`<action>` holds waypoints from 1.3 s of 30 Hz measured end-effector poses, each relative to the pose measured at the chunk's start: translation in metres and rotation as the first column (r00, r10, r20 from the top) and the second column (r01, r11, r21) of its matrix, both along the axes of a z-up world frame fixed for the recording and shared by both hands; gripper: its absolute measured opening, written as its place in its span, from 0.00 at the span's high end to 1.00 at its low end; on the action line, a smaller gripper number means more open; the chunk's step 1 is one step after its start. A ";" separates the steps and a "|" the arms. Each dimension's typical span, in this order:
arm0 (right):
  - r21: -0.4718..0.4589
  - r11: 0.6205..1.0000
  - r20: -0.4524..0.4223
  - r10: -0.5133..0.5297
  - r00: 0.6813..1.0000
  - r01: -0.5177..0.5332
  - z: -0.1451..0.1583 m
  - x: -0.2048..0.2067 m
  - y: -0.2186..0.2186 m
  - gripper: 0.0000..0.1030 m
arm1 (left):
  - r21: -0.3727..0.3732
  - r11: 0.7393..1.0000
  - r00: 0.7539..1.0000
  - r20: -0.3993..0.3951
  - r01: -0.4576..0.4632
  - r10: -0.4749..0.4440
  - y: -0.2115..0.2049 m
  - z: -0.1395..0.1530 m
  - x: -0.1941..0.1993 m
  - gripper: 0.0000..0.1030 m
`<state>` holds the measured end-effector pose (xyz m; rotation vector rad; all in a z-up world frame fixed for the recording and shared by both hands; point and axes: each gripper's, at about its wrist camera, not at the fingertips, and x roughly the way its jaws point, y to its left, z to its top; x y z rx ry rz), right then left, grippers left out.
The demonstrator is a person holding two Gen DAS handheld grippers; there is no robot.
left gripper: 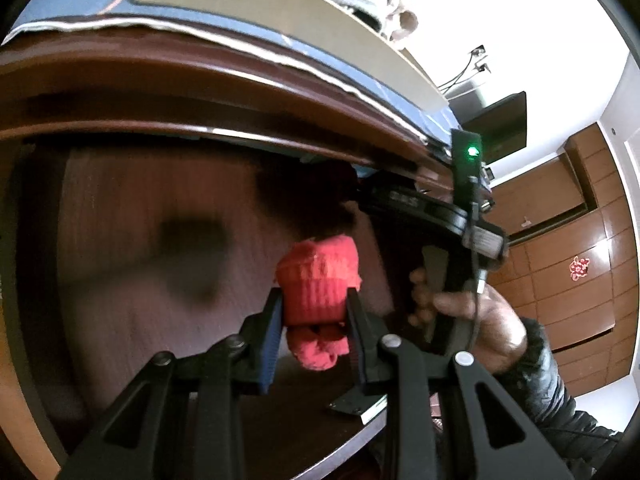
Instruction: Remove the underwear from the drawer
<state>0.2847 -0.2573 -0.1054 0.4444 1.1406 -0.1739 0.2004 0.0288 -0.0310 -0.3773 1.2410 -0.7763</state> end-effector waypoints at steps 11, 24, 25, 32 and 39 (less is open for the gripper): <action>-0.109 0.987 0.028 -0.117 0.993 0.120 -0.013 0.002 -0.002 0.40 | -0.032 0.999 1.000 -0.009 -0.024 0.023 0.008 -0.007 0.003 0.73; -0.083 0.995 -0.087 0.050 0.995 -0.057 -0.023 0.001 -0.003 0.77 | -0.036 0.999 1.000 0.005 -0.024 0.024 0.004 -0.003 -0.001 0.73; -0.077 0.994 -0.097 0.070 0.993 -0.078 -0.024 0.000 -0.003 0.77 | -0.035 0.999 1.000 0.005 -0.025 0.025 0.004 -0.003 -0.001 0.73; -0.104 0.917 -0.142 0.370 0.918 -0.386 -0.026 -0.016 0.022 0.79 | -0.030 0.999 1.000 0.002 -0.022 0.023 0.005 -0.006 0.001 0.73; -0.793 0.160 -0.326 0.704 0.631 -0.588 -0.015 -0.076 0.092 0.67 | -0.010 0.999 0.999 -0.003 -0.045 0.045 0.008 -0.007 0.003 0.73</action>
